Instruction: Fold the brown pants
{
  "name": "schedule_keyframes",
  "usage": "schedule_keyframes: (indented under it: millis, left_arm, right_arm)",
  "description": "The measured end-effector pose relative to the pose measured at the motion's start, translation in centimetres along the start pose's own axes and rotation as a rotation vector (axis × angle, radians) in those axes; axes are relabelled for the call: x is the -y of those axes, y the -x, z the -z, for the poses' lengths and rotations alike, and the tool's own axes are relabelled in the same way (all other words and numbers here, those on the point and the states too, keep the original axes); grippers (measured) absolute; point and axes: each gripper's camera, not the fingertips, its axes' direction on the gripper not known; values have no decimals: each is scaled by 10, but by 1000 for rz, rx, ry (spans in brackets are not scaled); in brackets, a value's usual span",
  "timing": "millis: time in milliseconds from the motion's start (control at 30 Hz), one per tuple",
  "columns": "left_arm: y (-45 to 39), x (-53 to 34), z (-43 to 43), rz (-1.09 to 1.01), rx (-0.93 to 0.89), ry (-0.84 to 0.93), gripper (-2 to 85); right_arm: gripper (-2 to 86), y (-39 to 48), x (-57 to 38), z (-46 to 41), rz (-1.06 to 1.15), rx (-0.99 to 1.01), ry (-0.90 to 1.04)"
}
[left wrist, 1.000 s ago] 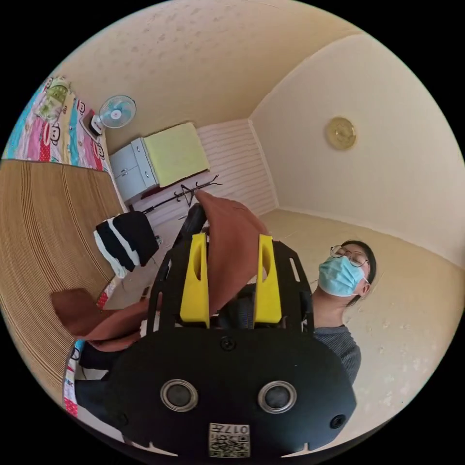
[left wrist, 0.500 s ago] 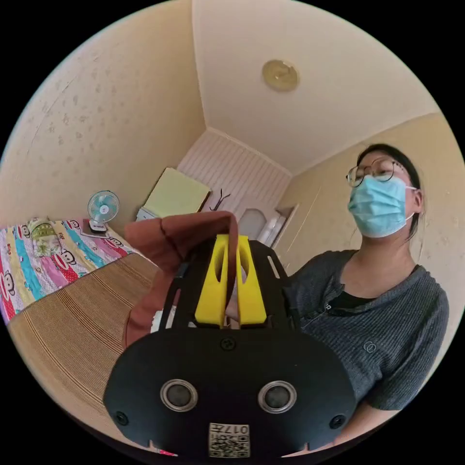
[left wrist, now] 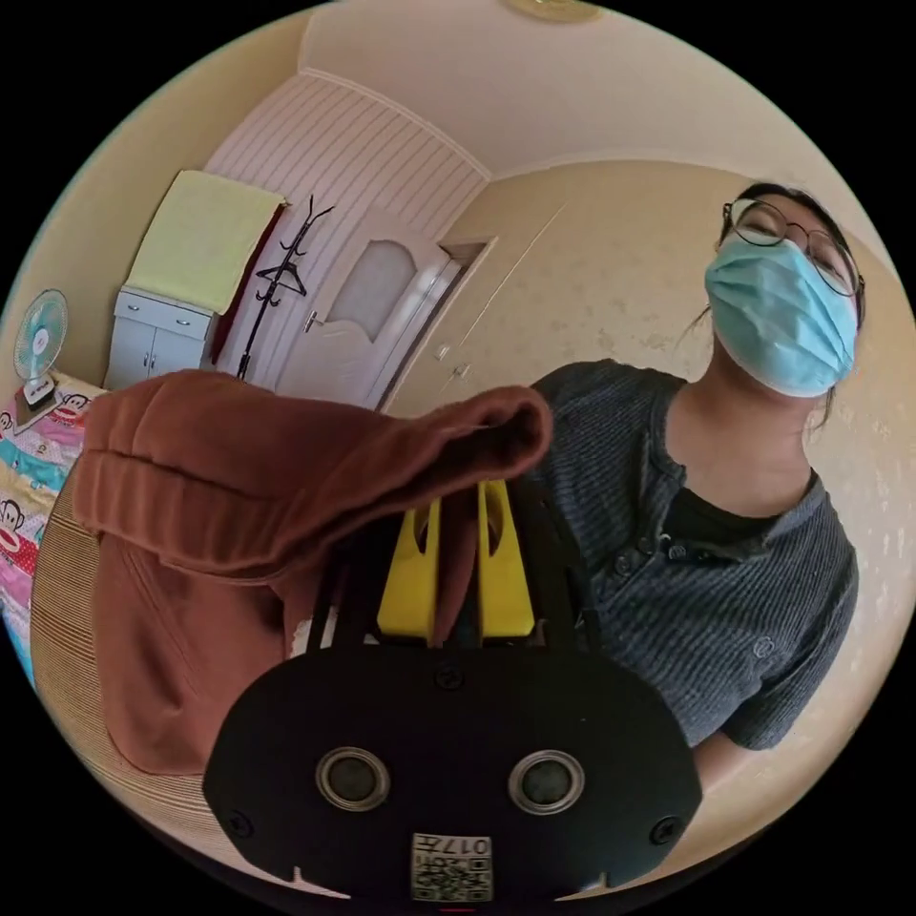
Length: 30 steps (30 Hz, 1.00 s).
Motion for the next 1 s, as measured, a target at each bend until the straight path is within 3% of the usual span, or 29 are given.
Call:
schedule_keyframes:
  millis: [167, 367, 533, 600, 800, 900, 1000]
  left_arm:
    - [-8, -54, 69, 106, 130, -9, 93]
    - [-2, -127, 141, 383, 257, -81, 108]
    - [-10, -200, 219, 504, 274, -515, 121]
    - [-1, -212, 225, 524, 231, -569, 141]
    - [75, -238, 208, 757, 33, -505, 217]
    - [102, -233, 190, 756, -142, -423, 220]
    - [106, -230, 186, 756, -149, -360, 219]
  right_arm:
    - [56, -19, 2, -10, -218, 66, 94]
    - [71, -41, -16, -8, -482, 41, 149]
    - [75, -63, -37, 3, -725, 30, 158]
    - [75, -67, -43, 12, -769, 39, 154]
    - [67, -71, -63, 38, -890, 65, 81]
    - [59, -72, -73, 51, -929, 53, 53]
    - [48, -60, -72, 61, -874, 31, 54]
